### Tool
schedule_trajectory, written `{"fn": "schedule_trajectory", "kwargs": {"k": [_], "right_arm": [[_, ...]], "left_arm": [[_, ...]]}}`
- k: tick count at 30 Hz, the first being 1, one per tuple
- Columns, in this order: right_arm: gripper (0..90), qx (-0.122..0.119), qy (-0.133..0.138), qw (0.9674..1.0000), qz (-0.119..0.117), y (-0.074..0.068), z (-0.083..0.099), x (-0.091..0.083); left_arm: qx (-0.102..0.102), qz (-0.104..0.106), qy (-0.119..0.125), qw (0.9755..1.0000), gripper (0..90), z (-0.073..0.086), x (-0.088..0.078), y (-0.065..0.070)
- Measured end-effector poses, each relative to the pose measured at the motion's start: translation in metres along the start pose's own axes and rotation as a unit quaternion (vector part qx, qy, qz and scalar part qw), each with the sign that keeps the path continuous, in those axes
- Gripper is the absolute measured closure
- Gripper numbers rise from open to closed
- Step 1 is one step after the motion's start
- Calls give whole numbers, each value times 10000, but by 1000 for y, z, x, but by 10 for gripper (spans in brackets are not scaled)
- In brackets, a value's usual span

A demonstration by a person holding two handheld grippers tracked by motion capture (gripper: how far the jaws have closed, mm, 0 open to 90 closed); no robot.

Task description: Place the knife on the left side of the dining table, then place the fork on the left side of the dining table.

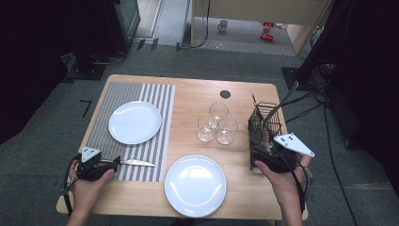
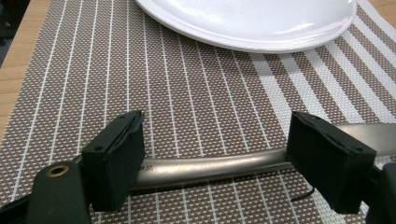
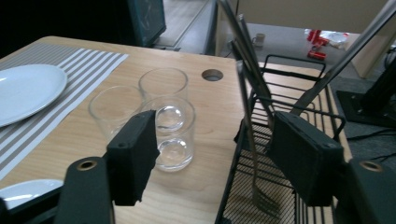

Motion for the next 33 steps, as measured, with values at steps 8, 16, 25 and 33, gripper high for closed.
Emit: {"fn": "schedule_trajectory", "kwargs": {"k": [8, 16, 25, 33], "right_arm": [[490, -24, 60, 10000, 66, 9, -9, 9], [601, -148, 7, 9998, 107, 13, -10, 24], [668, -366, -140, 9988, 285, 17, -8, 39], [828, -371, -73, 9987, 342, 19, -9, 44]], "left_arm": [[-3, -3, 4, 10000, 197, 0, 0, 0], [-20, 11, 31, 10000, 197, 0, -1, 0], [4, -17, 91, 10000, 197, -2, -2, 0], [7, -33, 102, 9999, 199, -2, -2, 0]]}}
Point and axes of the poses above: each handheld gripper's, and its own axes: x roughly forward along the jaws, z roughly out of its underside, y roughly to its right, the point moved 6 cm from there along x, roughly forward along the jaws, and after that the axes turned 3 degrees about x, right-handed, at the moved point
